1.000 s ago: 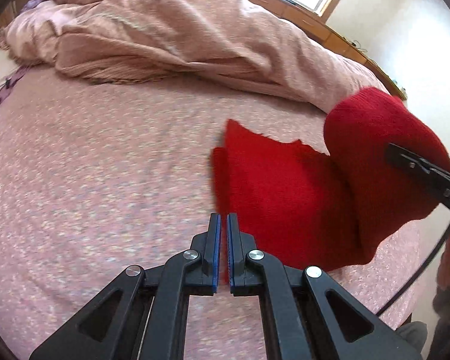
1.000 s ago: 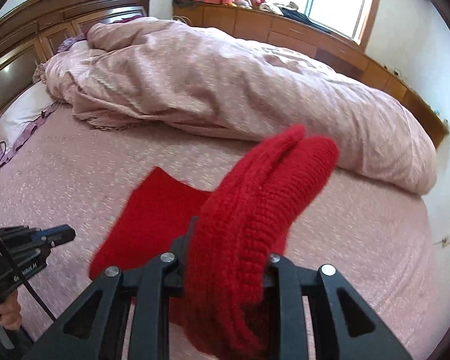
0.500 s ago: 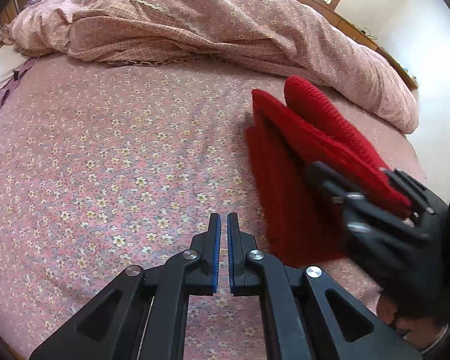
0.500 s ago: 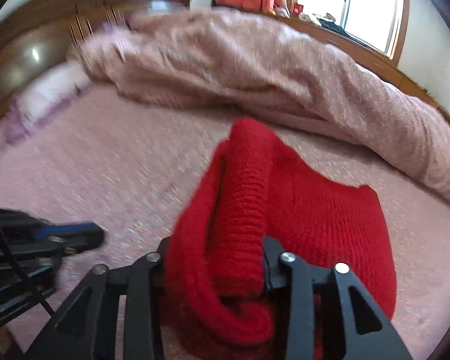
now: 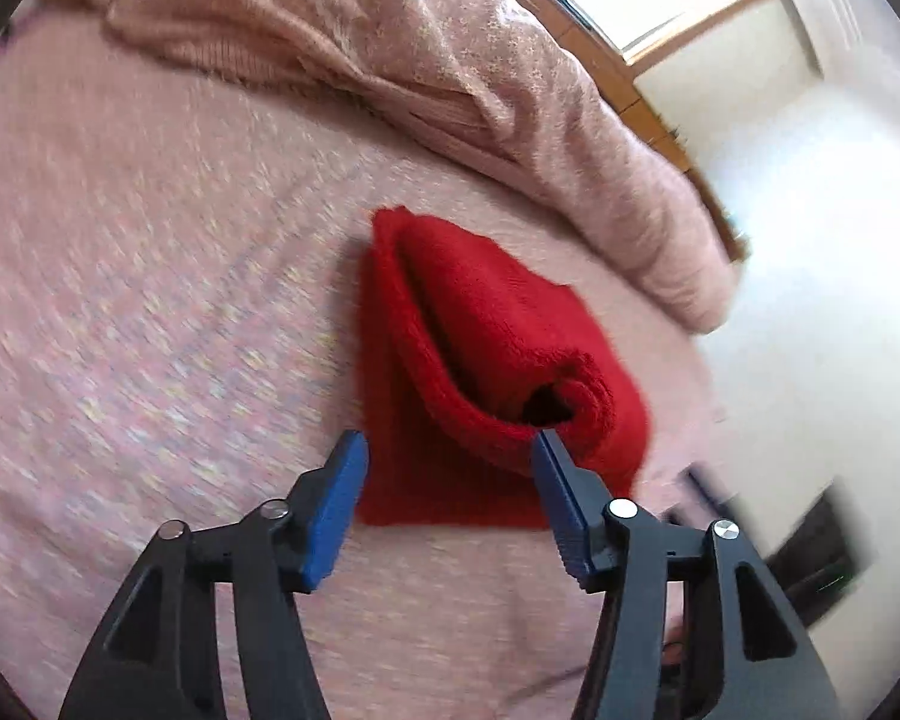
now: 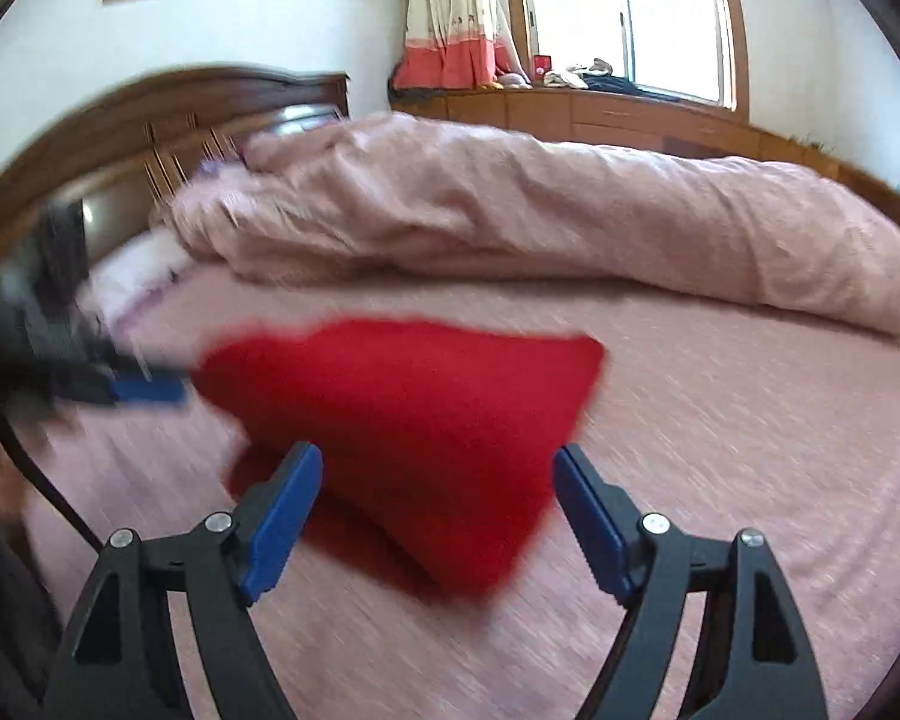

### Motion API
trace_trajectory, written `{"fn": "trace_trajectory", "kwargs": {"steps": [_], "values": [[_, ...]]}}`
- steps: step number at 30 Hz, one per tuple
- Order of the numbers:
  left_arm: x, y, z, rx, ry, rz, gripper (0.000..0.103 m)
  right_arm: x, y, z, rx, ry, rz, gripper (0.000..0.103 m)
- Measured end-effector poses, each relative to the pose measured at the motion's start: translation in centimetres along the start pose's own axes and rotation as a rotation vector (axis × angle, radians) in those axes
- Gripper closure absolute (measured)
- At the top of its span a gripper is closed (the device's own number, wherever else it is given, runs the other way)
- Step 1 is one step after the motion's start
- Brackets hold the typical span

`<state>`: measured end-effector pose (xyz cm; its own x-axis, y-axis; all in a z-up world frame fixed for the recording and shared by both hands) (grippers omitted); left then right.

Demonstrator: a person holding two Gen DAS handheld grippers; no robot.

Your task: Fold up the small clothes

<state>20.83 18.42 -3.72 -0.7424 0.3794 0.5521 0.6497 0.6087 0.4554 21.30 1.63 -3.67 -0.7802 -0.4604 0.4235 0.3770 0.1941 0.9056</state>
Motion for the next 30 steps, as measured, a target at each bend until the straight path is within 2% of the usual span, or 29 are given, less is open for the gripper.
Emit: {"fn": "trace_trajectory", "kwargs": {"steps": [2,3,5,6,8,11,14,15,16,17,19,21,23,26,30], "values": [[-0.4,-0.2,-0.7,0.09,-0.08,0.016,0.035,0.6,-2.0,-1.1,0.027,-0.022,0.01,0.02],[-0.9,-0.3,-1.0,0.166,-0.142,0.034,0.032,0.8,-3.1,-1.5,0.031,-0.032,0.014,0.02],[-1.6,-0.5,-1.6,0.251,-0.2,0.056,0.027,0.4,-4.4,-2.0,0.02,-0.045,0.05,0.02],[-1.9,-0.4,-1.7,0.274,-0.203,0.055,0.025,-0.2,-4.7,-1.9,0.013,-0.046,0.075,0.02],[-2.9,-0.2,-1.7,0.273,-0.158,0.045,0.02,-1.0,-4.7,-1.7,0.014,-0.03,0.073,0.02],[-5.7,-0.1,-2.2,0.24,-0.094,0.069,0.02,-2.4,-4.6,-1.9,0.015,-0.057,0.059,0.02],[-7.7,0.3,-3.2,0.214,-0.074,0.068,0.022,-4.1,-5.6,-2.3,-0.02,-0.092,0.073,0.02],[-8.1,0.4,-3.5,0.196,-0.063,0.059,0.024,-4.7,-6.2,-2.4,-0.036,-0.091,0.086,0.02],[-8.5,0.7,-3.7,0.167,-0.049,0.042,0.037,-5.0,-6.7,-2.6,-0.05,-0.09,0.101,0.02],[-8.7,0.9,-4.0,0.13,-0.029,0.023,0.056,-5.5,-7.2,-2.8,-0.065,-0.091,0.124,0.02],[-9.0,1.4,-5.2,0.021,-0.002,-0.015,0.08,-6.0,-6.8,-3.1,-0.098,-0.088,0.112,0.02],[-8.6,2.2,-6.8,-0.067,-0.022,-0.08,0.083,-6.3,-5.7,-3.0,-0.104,-0.088,0.079,0.02],[-8.1,2.9,-8.6,-0.113,-0.088,-0.133,0.084,-6.8,-4.9,-2.7,-0.084,-0.094,0.055,0.02],[-8.1,3.4,-10.2,-0.152,-0.127,-0.169,0.084,-8.1,-3.7,-1.7,-0.047,-0.112,0.018,0.018],[-8.2,3.9,-9.8,-0.166,-0.136,-0.183,0.084,-9.2,-2.5,-2.7,-0.034,-0.237,-0.034,0.018]]}}
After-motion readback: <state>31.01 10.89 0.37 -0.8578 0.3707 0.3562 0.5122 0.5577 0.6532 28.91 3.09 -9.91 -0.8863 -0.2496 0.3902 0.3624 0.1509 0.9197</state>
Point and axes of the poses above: each gripper's, at about its wrist camera, not at the fingertips, and x roughly against the way its jaws point, z to its left, y to its top, the point moved 8 cm from there along -x, roughly the way its jaws point, and after that the axes turned 14 degrees about -z, right-handed, at the moved point
